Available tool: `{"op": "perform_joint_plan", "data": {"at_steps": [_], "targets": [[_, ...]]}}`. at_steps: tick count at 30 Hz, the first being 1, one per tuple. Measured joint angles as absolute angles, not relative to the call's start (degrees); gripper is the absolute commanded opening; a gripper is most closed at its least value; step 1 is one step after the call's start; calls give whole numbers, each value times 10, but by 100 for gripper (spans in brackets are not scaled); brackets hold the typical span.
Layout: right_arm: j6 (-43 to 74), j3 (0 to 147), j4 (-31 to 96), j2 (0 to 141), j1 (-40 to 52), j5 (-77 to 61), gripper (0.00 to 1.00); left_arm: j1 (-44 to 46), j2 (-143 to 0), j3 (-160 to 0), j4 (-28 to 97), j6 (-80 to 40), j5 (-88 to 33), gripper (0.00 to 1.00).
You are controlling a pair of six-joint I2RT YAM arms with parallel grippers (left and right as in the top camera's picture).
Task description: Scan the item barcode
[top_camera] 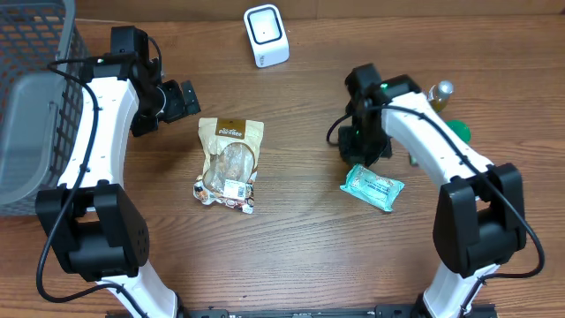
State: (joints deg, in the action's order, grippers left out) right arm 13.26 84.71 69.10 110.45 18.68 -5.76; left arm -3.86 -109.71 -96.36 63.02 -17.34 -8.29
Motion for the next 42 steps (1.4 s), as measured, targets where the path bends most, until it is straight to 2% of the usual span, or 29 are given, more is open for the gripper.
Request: {"op": "perform_joint_plan", "data": {"at_steps": [9, 14, 23, 25, 26, 31, 37, 38, 39, 42], "targets": [[134, 743, 679, 1105, 204, -49, 14, -38, -1097, -964, 630, -173, -83, 100], [135, 714, 651, 1105, 204, 19, 19, -38, -1097, -964, 630, -173, -83, 100], [135, 708, 617, 1105, 192, 105, 23, -38, -1097, -964, 630, -173, -83, 100], [136, 708, 606, 1105, 179, 108, 35, -38, -1097, -964, 630, -173, -83, 100], [134, 708, 604, 1105, 174, 107, 37, -38, -1097, -964, 630, -173, -83, 100], [147, 708, 552, 1105, 153, 20, 40, -39, -1097, -964, 630, -173, -83, 100], [151, 708, 485, 1105, 177, -175, 42, -37, -1097, -964, 630, -173, -83, 100], [152, 708, 474, 1105, 185, -197, 46, -37, -1097, -964, 630, -173, -83, 100], [152, 708, 458, 1105, 195, -214, 56, -37, -1097, -964, 630, -173, -83, 100], [153, 708, 419, 1105, 229, -249, 67, -37, -1097, -964, 630, -173, -83, 100]]}}
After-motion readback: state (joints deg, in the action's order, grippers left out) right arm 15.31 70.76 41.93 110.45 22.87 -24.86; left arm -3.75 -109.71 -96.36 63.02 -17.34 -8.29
